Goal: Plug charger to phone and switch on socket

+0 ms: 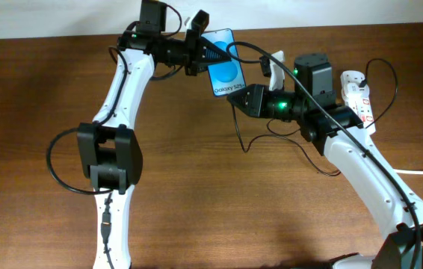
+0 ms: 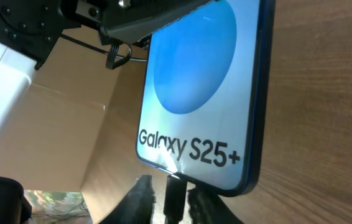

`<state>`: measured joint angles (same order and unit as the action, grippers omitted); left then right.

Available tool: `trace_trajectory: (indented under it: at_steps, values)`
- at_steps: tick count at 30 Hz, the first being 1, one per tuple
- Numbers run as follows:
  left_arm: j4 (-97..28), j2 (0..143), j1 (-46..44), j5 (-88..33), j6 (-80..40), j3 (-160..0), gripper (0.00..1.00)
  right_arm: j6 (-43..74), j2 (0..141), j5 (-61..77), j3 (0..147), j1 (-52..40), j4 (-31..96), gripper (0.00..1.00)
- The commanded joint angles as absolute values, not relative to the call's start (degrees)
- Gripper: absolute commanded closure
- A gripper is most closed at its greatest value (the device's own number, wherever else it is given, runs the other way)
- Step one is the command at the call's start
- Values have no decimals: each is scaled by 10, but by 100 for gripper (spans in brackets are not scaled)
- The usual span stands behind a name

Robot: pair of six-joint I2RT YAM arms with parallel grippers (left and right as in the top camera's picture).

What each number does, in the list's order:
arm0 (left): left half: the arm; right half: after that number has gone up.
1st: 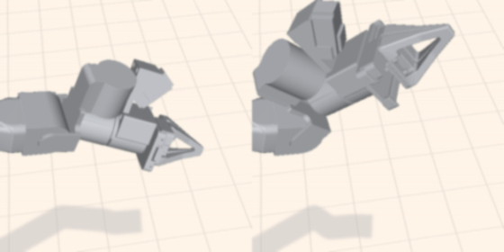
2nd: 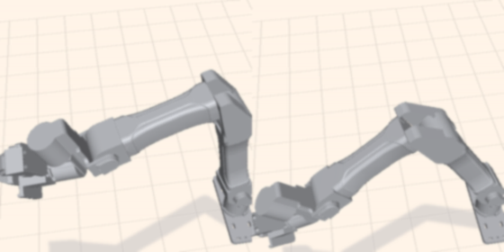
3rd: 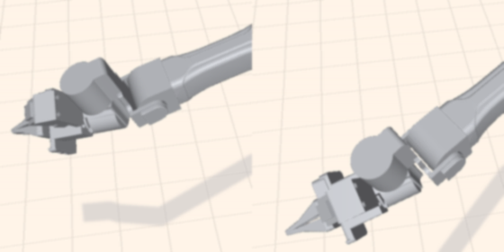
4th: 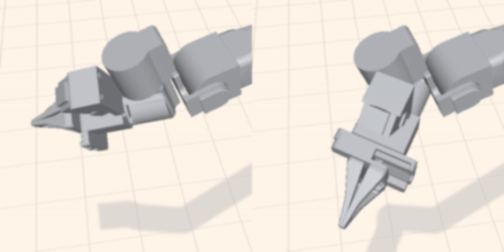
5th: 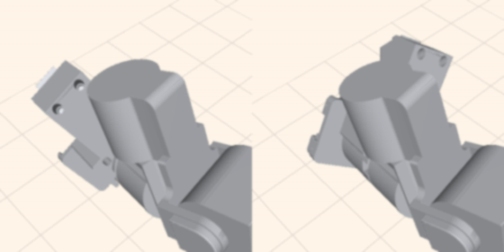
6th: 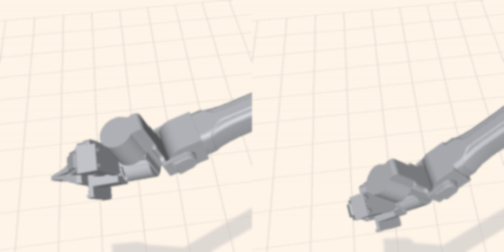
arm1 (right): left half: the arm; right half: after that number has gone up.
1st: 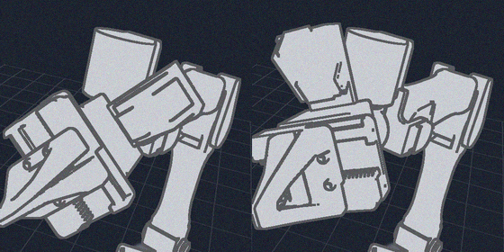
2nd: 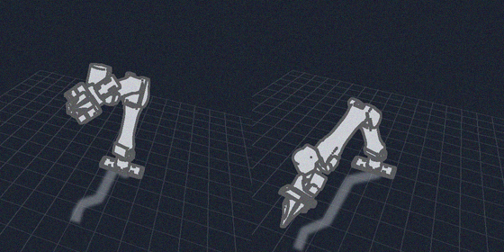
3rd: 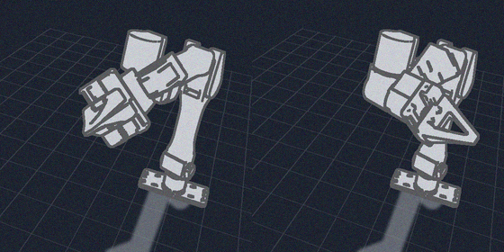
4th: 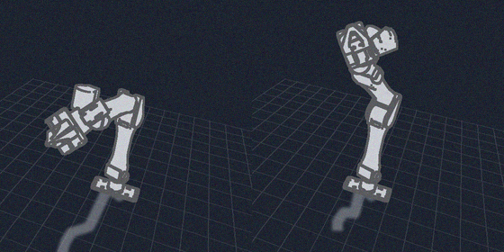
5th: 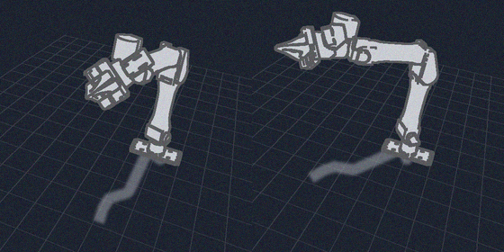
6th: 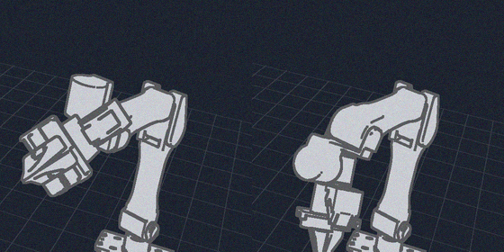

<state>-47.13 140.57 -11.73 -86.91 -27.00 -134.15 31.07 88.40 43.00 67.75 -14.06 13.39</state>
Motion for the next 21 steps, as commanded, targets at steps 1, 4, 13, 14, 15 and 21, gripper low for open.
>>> trace_trajectory:
  at_steps: [1,4,13,14,15,21]
  values:
    - [-472,1388,-119,-902,-258,-1343,100,302,885,421,694,-138,129,63]
    - [-471,1388,-117,-901,-217,-1343,100,302,885,420,694,-136,124,40]
    - [-623,1388,-89,-661,-66,-1343,100,272,885,430,694,-55,205,23]
    - [-654,1388,-89,-621,-46,-1343,100,257,885,428,694,-52,217,23]
    - [-693,1388,-90,-568,-22,-1343,100,253,885,418,694,-52,229,22]
    - [-795,1389,-90,-446,32,-1340,100,227,885,369,694,-52,302,21]
